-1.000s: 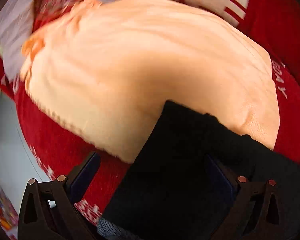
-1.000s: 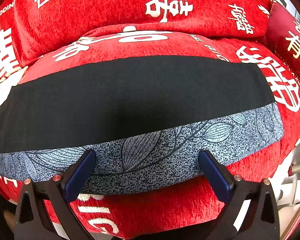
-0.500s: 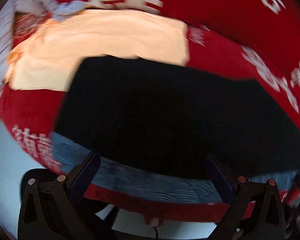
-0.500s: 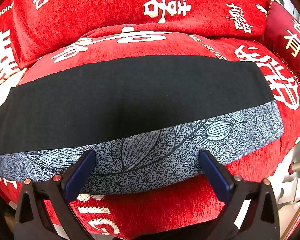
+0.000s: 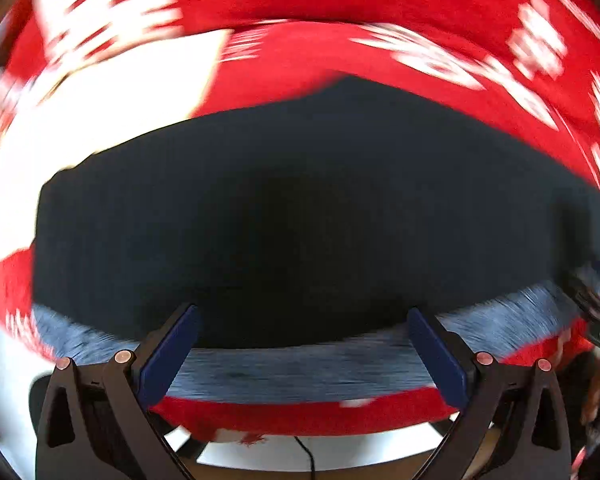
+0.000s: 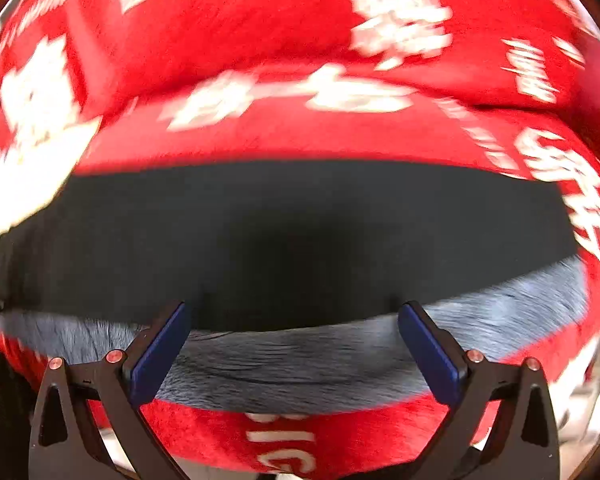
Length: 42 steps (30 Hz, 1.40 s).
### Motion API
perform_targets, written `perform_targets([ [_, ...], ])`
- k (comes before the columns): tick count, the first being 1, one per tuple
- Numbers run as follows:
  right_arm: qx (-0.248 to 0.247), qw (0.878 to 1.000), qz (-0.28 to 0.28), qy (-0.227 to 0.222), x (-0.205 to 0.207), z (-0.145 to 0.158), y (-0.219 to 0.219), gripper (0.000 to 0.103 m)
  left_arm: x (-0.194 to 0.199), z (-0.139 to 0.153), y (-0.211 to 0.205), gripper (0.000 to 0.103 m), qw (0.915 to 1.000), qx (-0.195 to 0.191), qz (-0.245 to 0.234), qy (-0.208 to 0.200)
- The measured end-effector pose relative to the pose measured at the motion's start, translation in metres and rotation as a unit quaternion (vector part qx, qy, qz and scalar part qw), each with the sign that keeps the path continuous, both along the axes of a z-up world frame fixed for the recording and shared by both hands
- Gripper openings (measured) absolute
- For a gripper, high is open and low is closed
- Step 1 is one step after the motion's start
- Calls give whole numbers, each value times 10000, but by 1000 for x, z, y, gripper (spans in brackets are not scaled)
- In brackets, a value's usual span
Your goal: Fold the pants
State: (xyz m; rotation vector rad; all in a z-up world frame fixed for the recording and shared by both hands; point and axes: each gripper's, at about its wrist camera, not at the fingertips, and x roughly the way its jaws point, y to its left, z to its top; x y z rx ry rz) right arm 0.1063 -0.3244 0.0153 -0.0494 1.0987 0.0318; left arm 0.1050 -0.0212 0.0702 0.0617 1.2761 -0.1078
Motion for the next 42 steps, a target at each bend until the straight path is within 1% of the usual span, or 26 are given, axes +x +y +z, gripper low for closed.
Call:
perform_targets([
  [1, -144, 9995, 146, -232, -2, 3, 4, 103, -2, -6, -17, 103, 9996, 137, -260, 34],
  [2, -85, 9997, 167, -163, -1, 6, 1, 103, -3, -13, -25, 103, 9988, 284, -388, 79],
  [3, -43, 9999, 94, -99, -2, 8, -5, 103, -6, -17, -34, 103, 9972, 543, -515, 53],
  [4, -45, 9998, -60, -173, -6, 14, -16, 103, -8, -15, -38, 103, 9964, 644, -550, -65],
  [6, -29, 9975, -447, -551, -22, 29, -50, 103, -7, -10, -42, 103, 9963, 589, -631, 30],
  [8, 63, 9937, -954, -594, -36, 33, -93, 103, -4, -1, -49, 103, 9970, 381, -677, 18],
  [9, 111, 9899, -1289, -576, -43, 32, -117, 103, -2, 5, -57, 103, 9968, 304, -743, -42],
  [11, 388, 9764, -2060, -522, -63, 25, -177, 103, 7, 12, -79, 103, 9956, 148, -916, -84],
  [12, 524, 9659, -2498, -441, -73, 19, -206, 103, 12, 13, -89, 103, 9954, 82, -958, -54],
  [13, 697, 9580, -2749, -426, -78, 17, -223, 100, 15, 12, -98, 103, 9953, 29, -969, -1],
  [14, 1052, 9488, -2929, -532, -87, 12, -242, 98, 22, 10, -108, 103, 9953, 8, -963, 68],
  [16, 1516, 9422, -2917, -654, -90, 4, -256, 80, 33, -2, -131, 103, 9959, 15, -883, 203],
  [18, 1860, 9418, -2721, -662, -83, -5, -259, 77, 41, -7, -156, 103, 9960, 93, -873, 185],
  [19, 2009, 9416, -2618, -676, -78, -11, -259, 76, 37, -4, -175, 103, 9956, 155, -925, 93],
  [22, 1749, 9476, -2509, -926, -70, -6, -253, 78, 43, 2, -203, 103, 9936, 286, -1087, -53],
  [24, 1880, 9457, -2450, -1015, -63, -3, -255, 78, 51, 4, -220, 103, 9930, 357, -1116, -116],
  [26, 1975, 9449, -2365, -1106, -55, -1, -254, 78, 49, 3, -231, 103, 9936, 235, -1103, -2],
  [27, 1992, 9457, -2310, -1128, -53, 1, -253, 78, 55, 0, -237, 103, 9949, 224, -982, 94],
  [29, 2012, 9470, -2214, -1170, -44, 2, -251, 78, 60, 3, -243, 103, 9974, 146, -705, 66],
  [32, 2005, 9474, -2186, -1202, -38, 3, -247, 78, 78, 4, -255, 103, 9983, 304, -489, 70],
  [35, 2068, 9501, -1993, -1215, -43, 5, -238, 76, 94, 2, -261, 103, 9989, 354, -50, 295],
  [36, 2034, 9523, -1928, -1211, -45, 4, -234, 76, 91, 1, -265, 103, 9989, 379, 49, 284],
  [38, 1888, 9565, -1843, -1244, -47, 3, -228, 76, 82, 2, -267, 103, 9988, 463, 139, 46],
  [39, 1834, 9576, -1837, -1250, -46, 2, -228, 73, 75, 2, -269, 103, 9984, 536, 125, -131],
  [41, 1791, 9560, -1936, -1285, -39, 4, -234, 57, 65, 3, -272, 103, 9970, 662, 113, -372],
  [42, 1878, 9536, -1982, -1271, -36, 5, -238, 38, 63, 3, -272, 103, 9971, 656, 150, -368],
])
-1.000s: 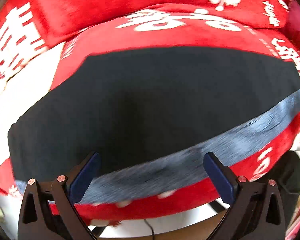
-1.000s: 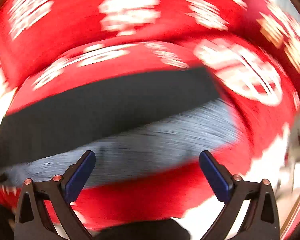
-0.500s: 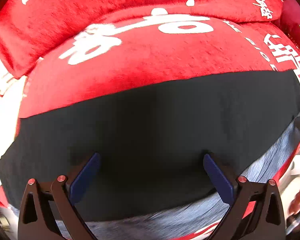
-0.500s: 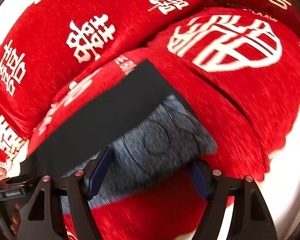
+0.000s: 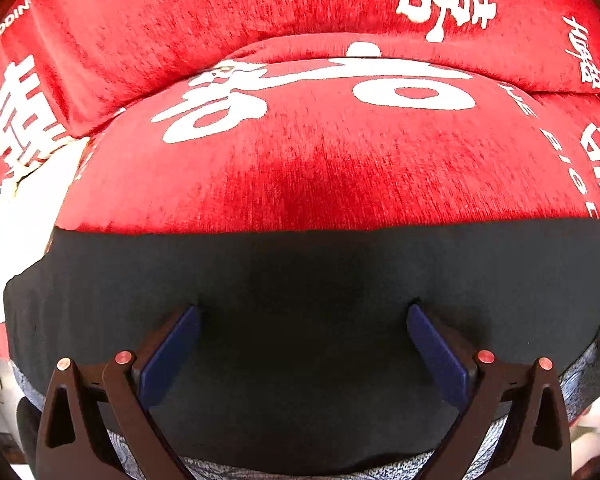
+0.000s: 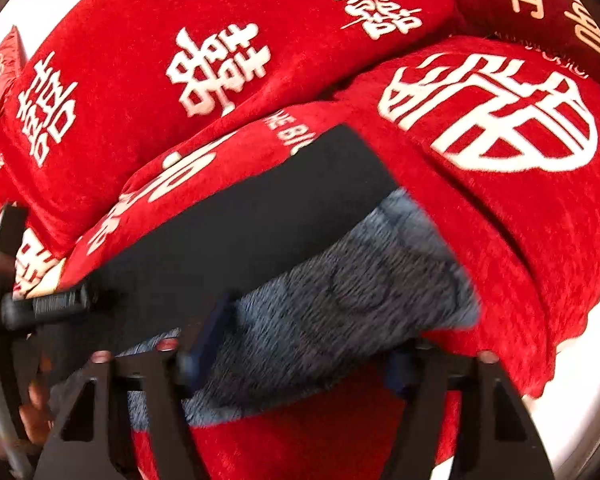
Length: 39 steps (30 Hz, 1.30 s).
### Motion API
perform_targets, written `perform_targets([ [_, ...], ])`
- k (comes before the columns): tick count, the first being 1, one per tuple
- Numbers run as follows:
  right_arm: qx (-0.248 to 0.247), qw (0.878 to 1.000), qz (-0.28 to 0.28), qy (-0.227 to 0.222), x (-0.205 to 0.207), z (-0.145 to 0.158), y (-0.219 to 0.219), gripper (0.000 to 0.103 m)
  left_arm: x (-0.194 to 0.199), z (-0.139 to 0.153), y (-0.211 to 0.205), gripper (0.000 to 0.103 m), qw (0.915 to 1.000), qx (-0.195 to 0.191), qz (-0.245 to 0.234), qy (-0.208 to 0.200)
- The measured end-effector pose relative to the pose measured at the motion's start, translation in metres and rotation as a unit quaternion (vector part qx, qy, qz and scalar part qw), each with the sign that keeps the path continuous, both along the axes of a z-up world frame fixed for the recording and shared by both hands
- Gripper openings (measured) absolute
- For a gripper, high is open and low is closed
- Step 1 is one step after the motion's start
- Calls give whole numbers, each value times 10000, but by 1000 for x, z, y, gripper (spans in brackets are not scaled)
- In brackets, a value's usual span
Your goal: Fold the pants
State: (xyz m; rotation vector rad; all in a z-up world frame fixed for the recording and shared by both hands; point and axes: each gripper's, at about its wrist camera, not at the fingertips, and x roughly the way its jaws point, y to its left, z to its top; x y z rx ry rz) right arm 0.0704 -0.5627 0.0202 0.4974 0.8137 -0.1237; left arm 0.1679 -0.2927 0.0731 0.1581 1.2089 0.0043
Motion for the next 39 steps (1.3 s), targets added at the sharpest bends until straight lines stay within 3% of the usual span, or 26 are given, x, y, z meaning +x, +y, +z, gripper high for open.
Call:
perform_targets([
  [1, 163, 9999, -12, -6, 4, 1, -5, 24, -1, 0, 2, 103, 9999, -51, 61, 61],
  [3, 251, 9996, 68, -86, 6, 9, -8, 19, -4, 3, 5, 103, 9995, -172, 161, 195],
  [7, -148, 9997, 204, -4, 9, 18, 4, 19, -5, 1, 9, 103, 9994, -235, 123, 208],
  [8, -57, 9997, 173, 138, 13, 13, 2, 20, -6, 1, 9, 103, 9995, -224, 117, 191],
  [10, 227, 9994, 133, 233, 19, 1, -6, 32, -8, 1, 9, 103, 9994, -233, 127, 202],
  [12, 515, 9986, 148, 3, 20, -3, -12, 44, -8, 1, 10, 103, 9993, -275, 128, 239],
  [15, 550, 9982, 222, -2, 27, -3, -13, 47, -6, -1, 13, 103, 9989, -343, 127, 288],
  [17, 469, 9983, 333, 40, 27, 4, -11, 24, -6, 0, 13, 103, 9989, -352, 102, 282],
  [18, 380, 9985, 383, -28, 25, 9, -9, 18, -6, 0, 13, 103, 9990, -353, 79, 274],
  [21, 335, 9986, 399, -119, 17, 22, -5, 16, -6, -1, 12, 103, 9990, -356, 32, 252],
  [25, -247, 9958, 639, -599, 1, 67, 25, 16, -4, -3, 9, 103, 9995, -261, -94, 161],
  [28, -862, 9906, 830, -658, 4, 90, 54, 16, -3, -2, -1, 103, 9993, 71, -364, -27],
  [30, -1070, 9867, 939, -783, 3, 106, 70, 16, -2, 4, -2, 103, 9988, 152, -463, 90],
  [32, -1286, 9818, 1056, -914, -1, 122, 86, 15, -1, 15, 10, 103, 9982, -119, -470, 341],
  [35, -1761, 9694, 1292, -1124, -11, 142, 119, 15, -5, 37, 50, 103, 9958, -855, -182, 269],
  [39, -2475, 9462, 1646, -1277, -21, 148, 175, 15, -11, 44, 108, 103, 9924, -1184, 75, 322],
])
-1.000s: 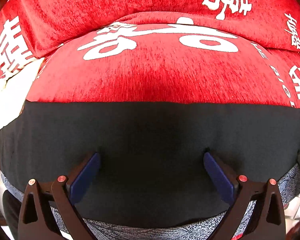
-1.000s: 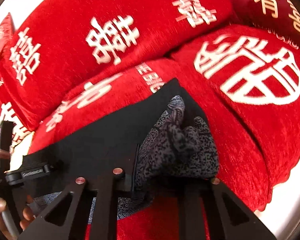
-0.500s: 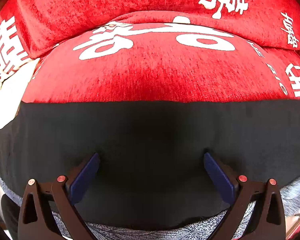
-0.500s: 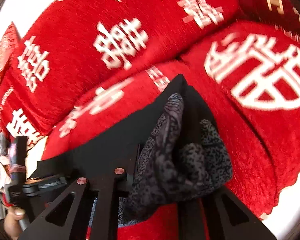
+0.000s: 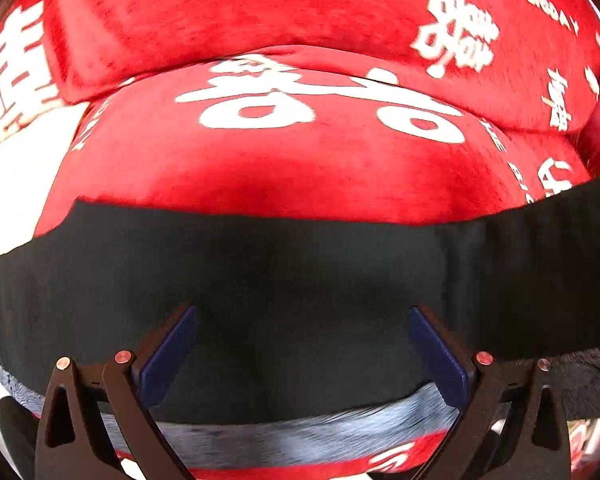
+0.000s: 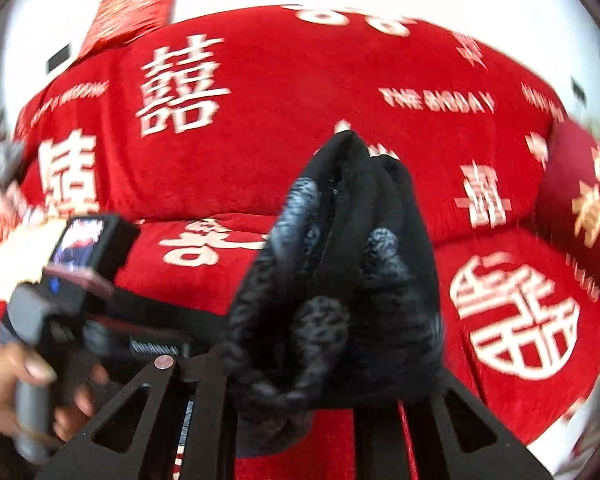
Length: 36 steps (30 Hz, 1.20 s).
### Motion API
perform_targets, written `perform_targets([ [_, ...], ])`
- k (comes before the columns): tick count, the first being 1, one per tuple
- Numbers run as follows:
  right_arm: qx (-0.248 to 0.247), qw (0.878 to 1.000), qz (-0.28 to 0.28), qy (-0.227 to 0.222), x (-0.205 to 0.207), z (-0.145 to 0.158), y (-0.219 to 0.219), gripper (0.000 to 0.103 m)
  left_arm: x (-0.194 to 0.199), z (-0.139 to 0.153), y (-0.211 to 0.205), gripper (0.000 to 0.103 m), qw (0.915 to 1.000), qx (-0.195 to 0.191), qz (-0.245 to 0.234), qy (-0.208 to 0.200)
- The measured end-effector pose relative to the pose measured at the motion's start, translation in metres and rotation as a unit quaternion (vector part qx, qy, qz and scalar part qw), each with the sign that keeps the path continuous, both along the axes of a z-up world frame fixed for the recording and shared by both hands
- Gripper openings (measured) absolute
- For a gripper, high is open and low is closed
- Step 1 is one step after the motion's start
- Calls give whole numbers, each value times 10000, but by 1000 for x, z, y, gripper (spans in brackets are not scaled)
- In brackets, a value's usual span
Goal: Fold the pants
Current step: 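Carry the lifted lining with the right gripper while the left gripper holds the trousers flat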
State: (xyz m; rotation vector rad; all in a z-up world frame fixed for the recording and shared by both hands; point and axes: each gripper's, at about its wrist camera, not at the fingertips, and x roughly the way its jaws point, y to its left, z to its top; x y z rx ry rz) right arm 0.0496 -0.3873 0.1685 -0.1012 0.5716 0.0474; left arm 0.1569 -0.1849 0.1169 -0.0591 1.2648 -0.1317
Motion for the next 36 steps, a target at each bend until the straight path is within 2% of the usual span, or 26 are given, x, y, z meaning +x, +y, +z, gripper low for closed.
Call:
perform_targets([
  [6, -753, 9959, 496, -51, -2, -15, 83, 15, -10, -1, 97, 103, 9974, -294, 647, 103],
  [15, -1871, 9754, 1142, 234, 9, -67, 203, 15, -22, -1, 210, 103, 9881, -298, 1509, -103],
  [21, -2972, 9426, 1395, 614, 7, -133, 263, 15, -31, -19, 237, 103, 9857, -479, 1606, 161],
  [23, -3334, 9283, 1403, 865, 5, -152, 272, 22, -32, -20, 236, 103, 9863, -572, 1541, 169],
  [24, -3552, 9213, 1362, 804, 1, -156, 275, 25, -32, -19, 234, 103, 9867, -630, 1492, 144],
  [25, -3753, 9140, 1364, 720, -5, -156, 279, 35, -32, -16, 232, 103, 9871, -671, 1450, 105],
  [26, -3801, 9115, 1420, 670, -11, -154, 282, 43, -32, -12, 230, 103, 9875, -709, 1410, 60],
  [28, -3788, 9115, 1545, 425, -29, -141, 284, 81, -29, -1, 224, 103, 9883, -796, 1302, -56],
  [30, -3712, 9140, 1628, 165, -55, -123, 278, 83, -28, 9, 218, 103, 9892, -839, 1188, -167],
  [32, -3439, 9247, 1626, 138, -79, -105, 262, 83, -28, 18, 210, 103, 9903, -870, 1063, -224],
  [34, -3099, 9406, 1377, 147, -95, -88, 235, 84, -30, 25, 194, 103, 9916, -910, 892, -219],
  [36, -2863, 9546, 770, 304, -100, -81, 194, 84, -33, 30, 172, 103, 9930, -975, 649, -175],
])
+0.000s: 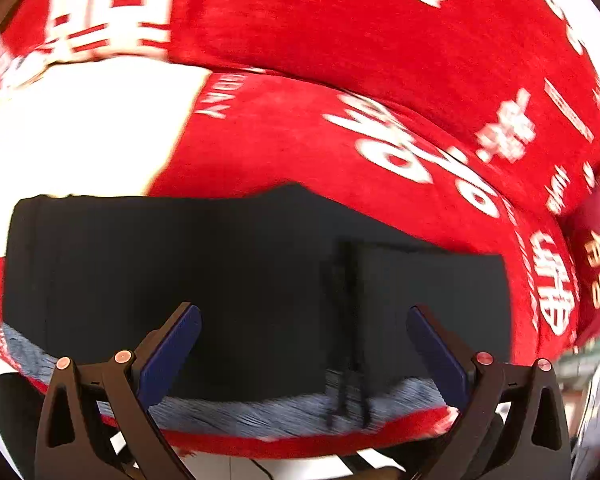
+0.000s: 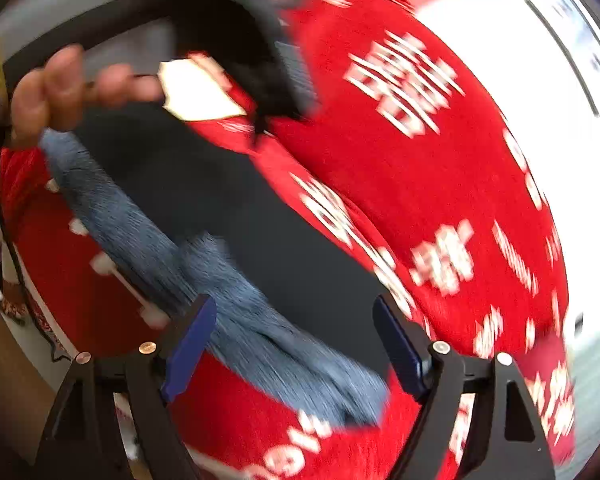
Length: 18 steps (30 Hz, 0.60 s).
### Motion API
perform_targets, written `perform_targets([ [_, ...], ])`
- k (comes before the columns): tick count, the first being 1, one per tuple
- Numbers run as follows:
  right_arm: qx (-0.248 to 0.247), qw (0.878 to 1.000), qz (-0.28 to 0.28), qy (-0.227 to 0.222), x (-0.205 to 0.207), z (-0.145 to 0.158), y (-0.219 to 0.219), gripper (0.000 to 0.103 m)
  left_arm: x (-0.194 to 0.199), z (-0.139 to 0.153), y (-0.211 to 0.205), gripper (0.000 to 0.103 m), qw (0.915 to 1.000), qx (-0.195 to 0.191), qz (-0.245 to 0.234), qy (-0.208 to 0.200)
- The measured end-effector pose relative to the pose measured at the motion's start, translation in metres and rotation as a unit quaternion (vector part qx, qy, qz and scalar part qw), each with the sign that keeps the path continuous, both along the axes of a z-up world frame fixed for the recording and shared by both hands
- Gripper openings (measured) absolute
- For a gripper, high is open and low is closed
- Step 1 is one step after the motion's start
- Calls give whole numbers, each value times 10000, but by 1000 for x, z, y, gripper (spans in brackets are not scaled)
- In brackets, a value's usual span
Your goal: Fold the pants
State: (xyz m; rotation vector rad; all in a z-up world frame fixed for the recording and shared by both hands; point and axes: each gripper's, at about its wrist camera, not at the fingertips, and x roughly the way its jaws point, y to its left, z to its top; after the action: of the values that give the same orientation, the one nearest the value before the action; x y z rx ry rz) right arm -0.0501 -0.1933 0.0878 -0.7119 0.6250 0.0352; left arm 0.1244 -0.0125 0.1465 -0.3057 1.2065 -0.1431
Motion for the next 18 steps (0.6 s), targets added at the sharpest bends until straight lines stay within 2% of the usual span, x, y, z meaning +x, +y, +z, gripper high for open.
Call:
perform_targets([
  [2, 117, 9971, -754, 29, 5, -2, -44, 84, -6, 8, -27, 103, 9995, -104, -277, -58],
  [5, 409, 9871, -1491, 409, 19, -14, -94, 84, -13, 12, -71, 103, 9968, -198, -770, -85],
  [7, 690, 9825, -1655, 501, 29, -14, -112, 84, -14, 4, -95, 103, 9949, -183, -992, -53],
  [9, 934, 9795, -1677, 609, 42, -13, -121, 84, -11, -11, -106, 103, 9948, 2, -1012, 63],
  [12, 832, 9759, -1874, 744, 65, -25, -133, 85, -3, -46, -108, 103, 9935, 155, -1039, 449],
  [13, 1007, 9712, -1982, 862, 70, -29, -141, 86, -5, -48, -109, 103, 9932, 242, -1076, 359],
  [15, 1596, 9539, -2284, 1113, 72, -34, -162, 87, -9, -46, -115, 103, 9909, 529, -1216, 220],
  [18, 1873, 9422, -2413, 1374, 64, -35, -173, 87, -10, -48, -121, 103, 9891, 788, -1231, 190],
])
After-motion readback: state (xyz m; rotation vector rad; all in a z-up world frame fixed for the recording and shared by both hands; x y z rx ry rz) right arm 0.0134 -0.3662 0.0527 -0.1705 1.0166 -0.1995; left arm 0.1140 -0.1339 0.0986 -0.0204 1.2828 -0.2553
